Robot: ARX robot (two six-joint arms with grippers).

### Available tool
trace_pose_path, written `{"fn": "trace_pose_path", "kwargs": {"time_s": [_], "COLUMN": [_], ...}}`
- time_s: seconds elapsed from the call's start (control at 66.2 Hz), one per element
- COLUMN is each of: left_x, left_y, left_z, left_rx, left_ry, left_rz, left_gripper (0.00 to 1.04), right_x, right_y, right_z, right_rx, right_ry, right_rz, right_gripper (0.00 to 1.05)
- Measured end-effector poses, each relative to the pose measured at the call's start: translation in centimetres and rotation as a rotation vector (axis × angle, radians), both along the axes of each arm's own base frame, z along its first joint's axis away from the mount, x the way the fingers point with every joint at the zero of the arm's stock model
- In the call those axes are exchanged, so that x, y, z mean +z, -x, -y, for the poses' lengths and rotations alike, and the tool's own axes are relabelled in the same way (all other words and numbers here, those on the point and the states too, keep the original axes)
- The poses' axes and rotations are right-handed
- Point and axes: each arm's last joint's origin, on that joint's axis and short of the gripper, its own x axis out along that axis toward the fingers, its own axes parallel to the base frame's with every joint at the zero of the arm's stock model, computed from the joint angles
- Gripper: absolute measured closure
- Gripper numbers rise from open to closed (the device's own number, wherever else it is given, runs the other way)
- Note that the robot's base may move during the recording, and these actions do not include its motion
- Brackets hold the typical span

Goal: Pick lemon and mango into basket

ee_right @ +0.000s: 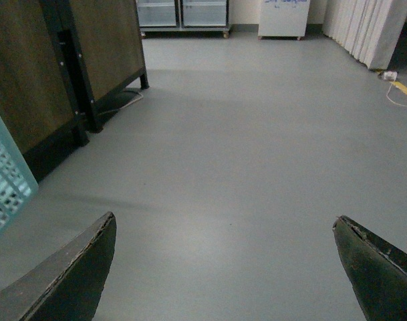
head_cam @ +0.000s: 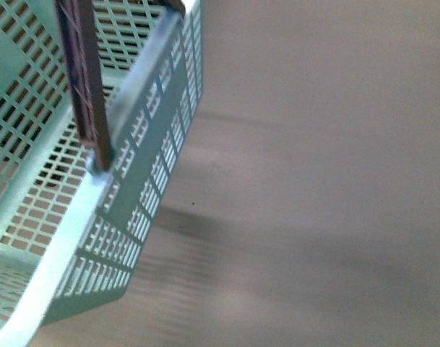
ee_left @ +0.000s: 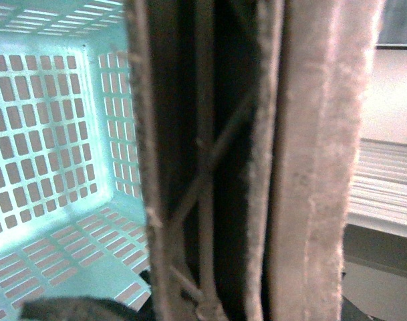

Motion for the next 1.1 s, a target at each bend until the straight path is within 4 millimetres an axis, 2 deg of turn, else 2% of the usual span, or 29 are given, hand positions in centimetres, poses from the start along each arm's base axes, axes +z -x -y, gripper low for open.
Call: {"fn": "trace_pose_path", "kwargs": {"time_s": [0.151,0.302,1.104], "left_x": [4.4,6.9,6.9], "left_y": [2.4,4.3,4.5], "left_z": [0.2,0.6,0.7], "left_rx": [0.01,-0.013,-0.019], "left_ry": [0.019,0.016,0.005], "left_rz": [0.046,0.052,0.045], "left_gripper": [0.9,0.9,0.9], "right_x": [0.0,0.0,0.0], "right_y": [0.0,0.0,0.0], "right_z": [0.0,0.0,0.0], "right_rx": [0.0,0.0,0.0], "right_ry": [0.0,0.0,0.0], "right_rz": [0.0,0.0,0.0], "right_gripper": [0.09,0.09,0.09]}}
